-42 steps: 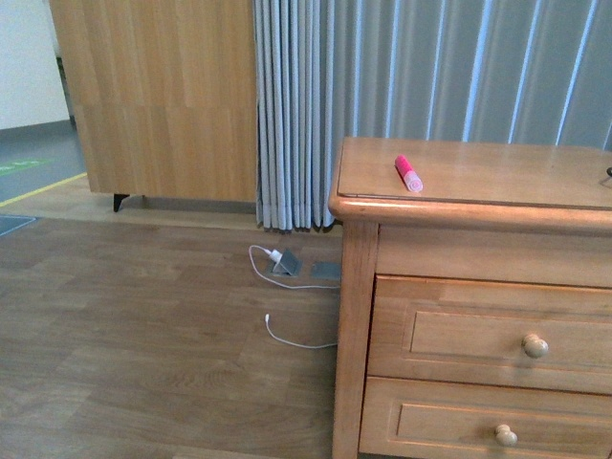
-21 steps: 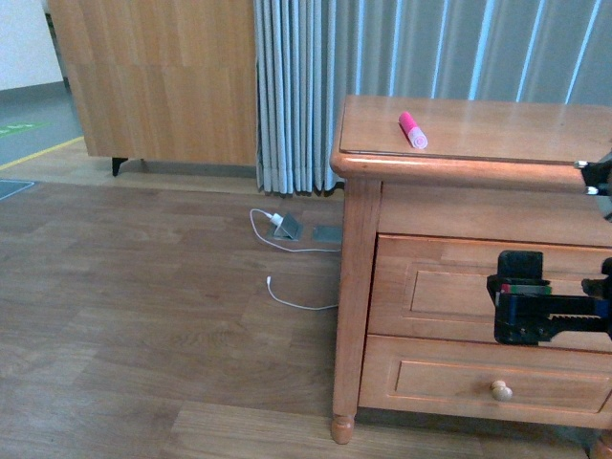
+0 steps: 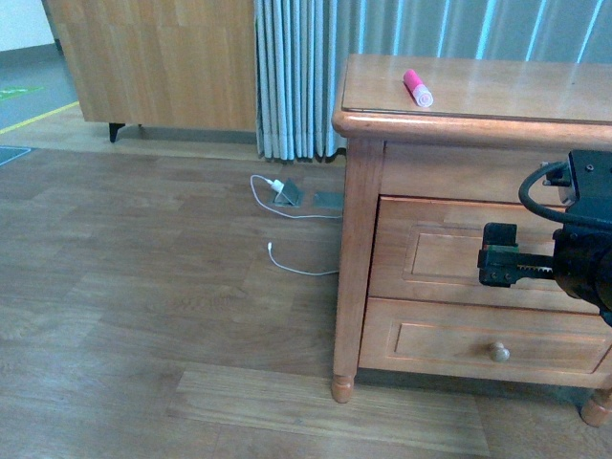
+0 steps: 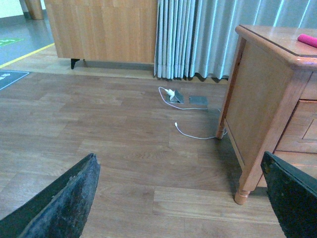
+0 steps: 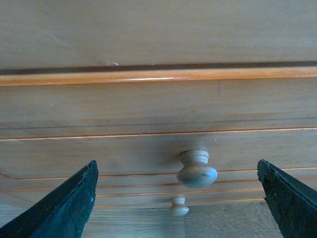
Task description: Place pink marker in drawer with both arms
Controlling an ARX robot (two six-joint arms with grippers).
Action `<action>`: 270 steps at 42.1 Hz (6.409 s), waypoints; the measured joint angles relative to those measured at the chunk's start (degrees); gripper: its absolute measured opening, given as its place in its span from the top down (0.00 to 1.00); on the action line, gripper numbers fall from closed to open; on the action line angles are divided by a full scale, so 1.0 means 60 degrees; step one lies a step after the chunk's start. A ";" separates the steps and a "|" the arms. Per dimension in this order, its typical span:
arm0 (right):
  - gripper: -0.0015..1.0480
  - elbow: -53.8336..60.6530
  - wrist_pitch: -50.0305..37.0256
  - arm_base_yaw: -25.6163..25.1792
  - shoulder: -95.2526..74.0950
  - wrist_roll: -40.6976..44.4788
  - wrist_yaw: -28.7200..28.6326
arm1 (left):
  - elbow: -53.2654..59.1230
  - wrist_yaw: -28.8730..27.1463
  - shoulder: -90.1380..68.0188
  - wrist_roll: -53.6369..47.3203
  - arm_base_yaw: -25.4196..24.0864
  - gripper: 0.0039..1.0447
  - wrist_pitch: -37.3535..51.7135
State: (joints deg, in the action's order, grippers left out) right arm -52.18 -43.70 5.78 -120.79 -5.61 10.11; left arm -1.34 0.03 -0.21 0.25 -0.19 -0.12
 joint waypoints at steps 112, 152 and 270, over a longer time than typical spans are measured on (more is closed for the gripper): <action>0.79 0.5912 -0.1781 -0.0761 0.2932 -0.0266 -0.2200 | 0.0000 0.0000 0.0000 0.0000 0.0000 0.06 0.0000; 0.08 0.6382 0.9384 -0.4433 1.5996 0.0900 -0.7606 | 0.0000 -0.0004 0.0000 0.0000 0.0000 0.06 0.0000; 0.08 0.7624 0.7129 -0.3894 1.8866 0.0892 -0.4612 | -0.9632 0.0098 -1.6232 -0.0357 0.4084 0.06 0.6036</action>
State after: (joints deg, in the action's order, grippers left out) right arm -6.44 -0.93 -17.58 -7.60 -0.25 -17.56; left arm -59.13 0.62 -97.60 -1.89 24.32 36.10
